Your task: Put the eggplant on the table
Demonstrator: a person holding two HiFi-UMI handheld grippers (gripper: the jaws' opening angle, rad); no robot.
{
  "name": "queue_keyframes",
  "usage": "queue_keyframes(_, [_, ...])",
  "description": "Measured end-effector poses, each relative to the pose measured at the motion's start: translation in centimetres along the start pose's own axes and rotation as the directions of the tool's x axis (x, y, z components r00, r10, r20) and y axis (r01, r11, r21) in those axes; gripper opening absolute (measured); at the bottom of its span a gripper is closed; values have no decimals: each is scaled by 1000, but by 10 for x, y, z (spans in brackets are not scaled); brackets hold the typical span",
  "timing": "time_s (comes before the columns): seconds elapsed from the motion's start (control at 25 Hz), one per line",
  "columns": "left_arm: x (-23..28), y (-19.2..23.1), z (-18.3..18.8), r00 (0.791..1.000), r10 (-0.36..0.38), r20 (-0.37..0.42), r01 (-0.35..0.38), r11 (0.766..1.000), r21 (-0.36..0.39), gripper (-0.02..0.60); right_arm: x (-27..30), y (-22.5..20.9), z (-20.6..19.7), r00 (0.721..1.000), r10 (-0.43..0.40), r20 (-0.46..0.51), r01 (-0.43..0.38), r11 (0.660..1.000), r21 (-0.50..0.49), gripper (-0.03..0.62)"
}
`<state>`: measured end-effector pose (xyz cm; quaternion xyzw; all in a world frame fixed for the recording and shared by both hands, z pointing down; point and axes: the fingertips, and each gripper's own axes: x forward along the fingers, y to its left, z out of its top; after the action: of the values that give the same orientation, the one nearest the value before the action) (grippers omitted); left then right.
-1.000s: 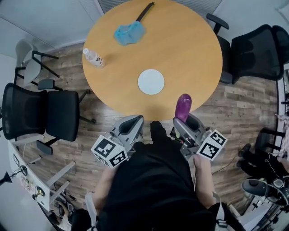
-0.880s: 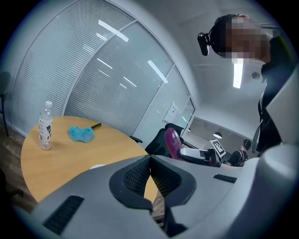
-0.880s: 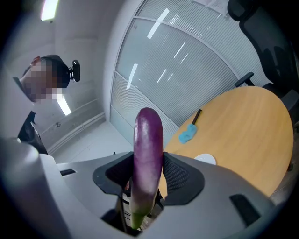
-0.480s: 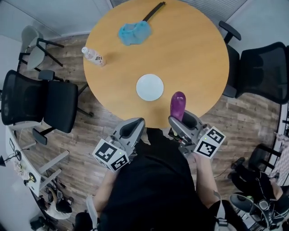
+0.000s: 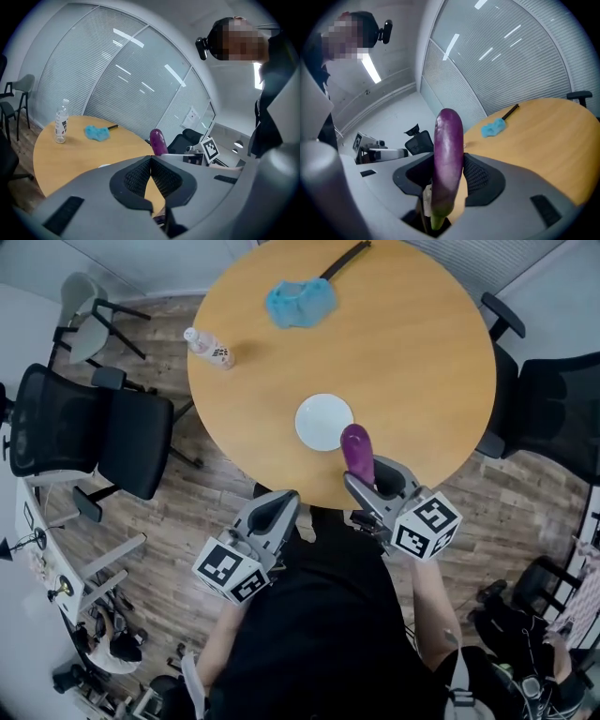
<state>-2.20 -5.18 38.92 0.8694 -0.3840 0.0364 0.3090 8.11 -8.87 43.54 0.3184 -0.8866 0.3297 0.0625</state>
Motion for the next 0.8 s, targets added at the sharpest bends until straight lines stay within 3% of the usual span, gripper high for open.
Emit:
queue_keyframes(0.2, [-15,13,5,999,33,10,-34,999,7,9,24,-7,-9,995,-74,-67,65,988,-140,198])
queue_keyframes(0.32, [-20,20,5,999,44,2,-44,999,6,9,39,-10,-16,984,-135,-115,101,959,-266,198])
queue_keyframes(0.44, [-25,26,9,998,56,4,-56,998,19,9,58,-15,-16,966,-226,-129,153,893,-424,198])
queue_keyframes(0.56, [-34,33,12,997,71,6,-71,997,32,9,76,-20,-17,939,-317,-136,189,803,-565,198])
queue_keyframes(0.8, [-55,50,17,996,92,0,-92,995,42,9,109,-36,-39,882,-434,-183,167,651,-740,198])
